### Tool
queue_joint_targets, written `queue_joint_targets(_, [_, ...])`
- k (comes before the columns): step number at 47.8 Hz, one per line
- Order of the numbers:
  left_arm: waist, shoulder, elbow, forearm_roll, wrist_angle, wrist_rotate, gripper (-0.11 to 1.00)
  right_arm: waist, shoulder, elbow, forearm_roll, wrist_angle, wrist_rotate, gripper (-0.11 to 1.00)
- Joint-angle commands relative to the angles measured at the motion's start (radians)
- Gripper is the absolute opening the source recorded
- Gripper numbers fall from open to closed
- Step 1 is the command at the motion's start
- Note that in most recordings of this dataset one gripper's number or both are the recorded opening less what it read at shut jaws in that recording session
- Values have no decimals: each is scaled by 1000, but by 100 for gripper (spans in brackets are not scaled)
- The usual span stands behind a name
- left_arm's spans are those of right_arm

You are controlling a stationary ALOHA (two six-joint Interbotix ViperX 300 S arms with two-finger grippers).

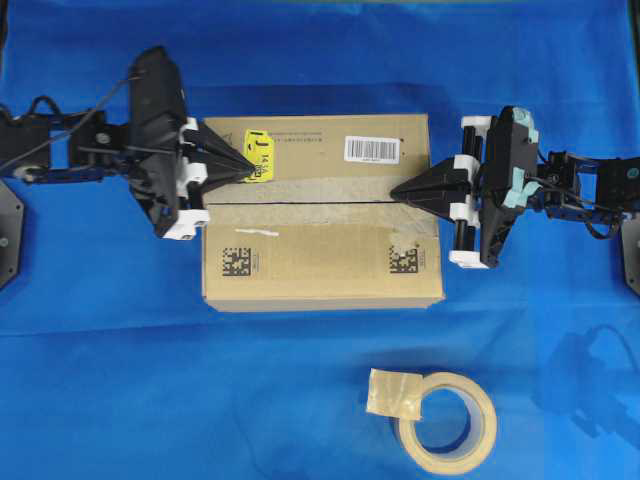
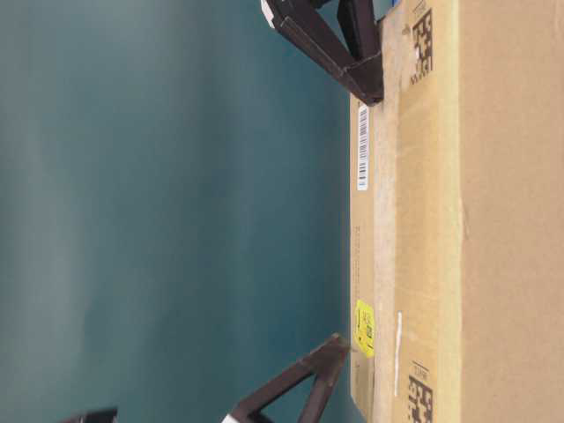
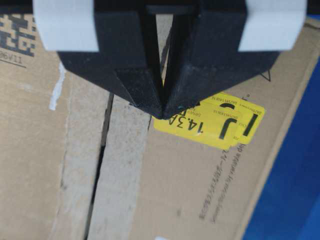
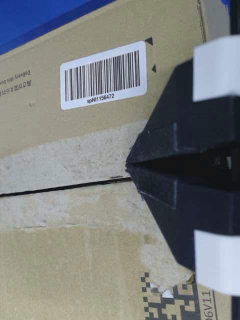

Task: Close the cardboard box.
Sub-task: 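Press both grippers down along the seam of the closed top flaps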

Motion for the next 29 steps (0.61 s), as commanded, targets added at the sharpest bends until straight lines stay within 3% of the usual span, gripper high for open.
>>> queue_joint_targets(1, [-14, -35, 32, 0, -104, 3, 2, -3, -5, -11, -2, -6, 0, 2])
queue_joint_targets(12, [-51, -41, 124, 2, -298, 34, 2, -3, -5, -11, -2, -8, 2, 2])
queue_joint_targets(29, [-71, -5, 198, 0, -454, 48, 2, -3, -6, -11, 2, -8, 5, 2])
